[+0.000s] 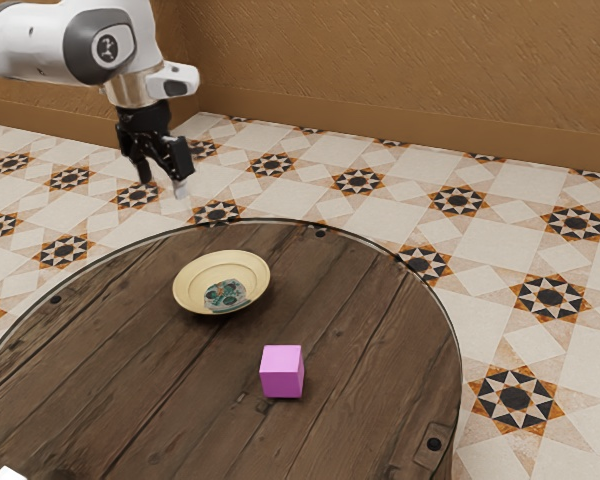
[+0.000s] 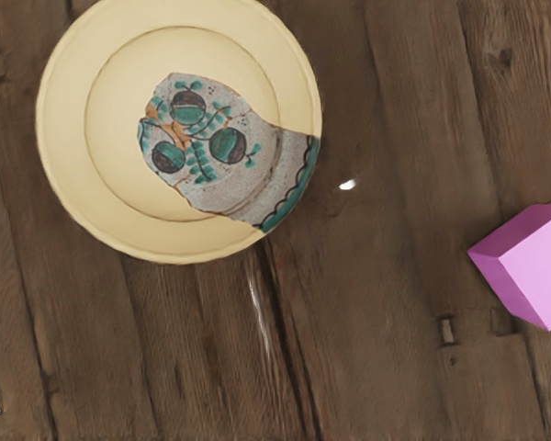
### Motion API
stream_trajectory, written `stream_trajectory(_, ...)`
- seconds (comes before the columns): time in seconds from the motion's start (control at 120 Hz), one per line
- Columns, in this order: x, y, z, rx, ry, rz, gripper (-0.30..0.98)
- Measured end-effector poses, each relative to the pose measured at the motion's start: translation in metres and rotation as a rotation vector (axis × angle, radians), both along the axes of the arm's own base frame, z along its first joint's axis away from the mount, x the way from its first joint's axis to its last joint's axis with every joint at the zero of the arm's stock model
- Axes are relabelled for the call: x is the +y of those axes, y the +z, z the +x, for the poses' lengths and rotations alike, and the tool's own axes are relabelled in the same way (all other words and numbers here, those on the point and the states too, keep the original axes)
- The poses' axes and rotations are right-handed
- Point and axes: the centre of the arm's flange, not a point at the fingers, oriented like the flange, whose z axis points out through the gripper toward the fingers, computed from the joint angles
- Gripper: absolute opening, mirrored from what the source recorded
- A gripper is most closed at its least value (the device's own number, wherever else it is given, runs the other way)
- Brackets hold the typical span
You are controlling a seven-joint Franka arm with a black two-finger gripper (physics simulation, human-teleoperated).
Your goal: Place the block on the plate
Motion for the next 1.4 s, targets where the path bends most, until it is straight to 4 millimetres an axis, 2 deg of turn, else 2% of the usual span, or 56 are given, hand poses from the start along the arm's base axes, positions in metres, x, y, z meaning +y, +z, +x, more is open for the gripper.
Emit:
stream_trajectory(0.108,0.007,-0.006,-0.001,0.017,0.011,0.002,0.69)
stream_trajectory(0.175,-0.002,-0.018,0.001,0.038,0.003,0.002,0.69)
stream_trajectory(0.225,-0.020,-0.035,0.001,0.061,-0.016,0.004,0.69)
stream_trajectory(0.342,-0.079,-0.076,0.006,0.095,-0.049,0.017,0.69)
stream_trajectory(0.533,-0.144,-0.125,0.016,0.102,0.052,0.073,0.69)
stream_trajectory(0.633,-0.167,-0.171,0.002,0.116,0.137,0.083,0.69)
stream_trajectory(0.75,-0.191,-0.204,-0.017,0.100,0.256,0.087,0.69)
stream_trajectory(0.858,-0.198,-0.224,-0.034,0.059,0.376,0.074,0.69)
stream_trajectory(1.142,-0.211,-0.256,-0.050,-0.068,0.566,0.046,0.69)
stream_trajectory(1.242,-0.216,-0.260,-0.050,-0.098,0.610,0.035,0.69)
stream_trajectory(1.4,-0.209,-0.269,-0.046,-0.114,0.698,0.025,0.69)
